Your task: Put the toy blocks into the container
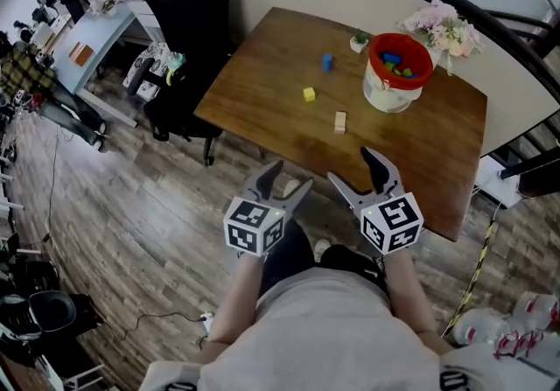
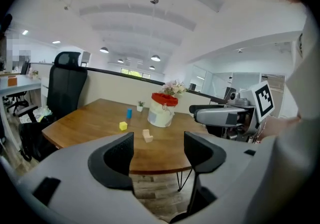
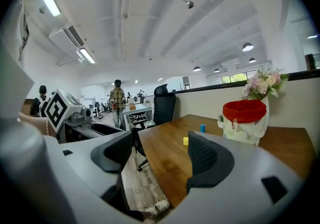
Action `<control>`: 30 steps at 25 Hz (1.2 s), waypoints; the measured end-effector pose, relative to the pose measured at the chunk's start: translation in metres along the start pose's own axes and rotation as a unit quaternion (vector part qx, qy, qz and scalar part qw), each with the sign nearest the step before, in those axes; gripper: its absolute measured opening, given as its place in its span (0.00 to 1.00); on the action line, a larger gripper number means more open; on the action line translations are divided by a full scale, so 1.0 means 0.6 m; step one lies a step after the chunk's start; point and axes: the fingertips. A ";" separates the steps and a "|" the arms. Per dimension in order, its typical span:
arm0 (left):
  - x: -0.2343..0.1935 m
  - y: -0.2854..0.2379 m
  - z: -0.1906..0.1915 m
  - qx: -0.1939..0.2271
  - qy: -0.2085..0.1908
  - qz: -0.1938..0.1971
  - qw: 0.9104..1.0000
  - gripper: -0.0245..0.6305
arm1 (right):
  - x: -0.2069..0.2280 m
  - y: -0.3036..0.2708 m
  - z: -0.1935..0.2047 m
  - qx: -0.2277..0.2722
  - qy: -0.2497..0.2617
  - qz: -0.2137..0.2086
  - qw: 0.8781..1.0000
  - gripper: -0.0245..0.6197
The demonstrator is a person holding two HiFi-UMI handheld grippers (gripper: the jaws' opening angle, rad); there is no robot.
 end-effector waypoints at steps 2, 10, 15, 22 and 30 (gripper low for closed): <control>-0.010 -0.025 -0.017 0.001 -0.008 0.015 1.000 0.52 | 0.016 -0.016 -0.008 0.002 0.001 0.012 1.000 0.57; -0.078 -0.133 -0.094 -0.004 -0.037 0.084 0.996 0.51 | 0.082 -0.110 -0.042 0.003 -0.001 0.064 0.998 0.57; -0.132 -0.198 -0.154 -0.001 -0.058 0.124 0.991 0.51 | 0.125 -0.168 -0.066 0.006 -0.002 0.102 0.995 0.57; -0.177 -0.267 -0.209 -0.007 -0.087 0.188 0.978 0.50 | 0.184 -0.225 -0.088 0.014 -0.015 0.171 0.985 0.57; -0.200 -0.314 -0.232 -0.013 -0.097 0.243 0.965 0.48 | 0.215 -0.240 -0.082 0.010 -0.035 0.237 0.971 0.56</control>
Point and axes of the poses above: the fingertips, and each gripper's own axes: y backward along the fingers, x to its right, z out of its underside, and after that the axes turned 1 degree about x, right-handed
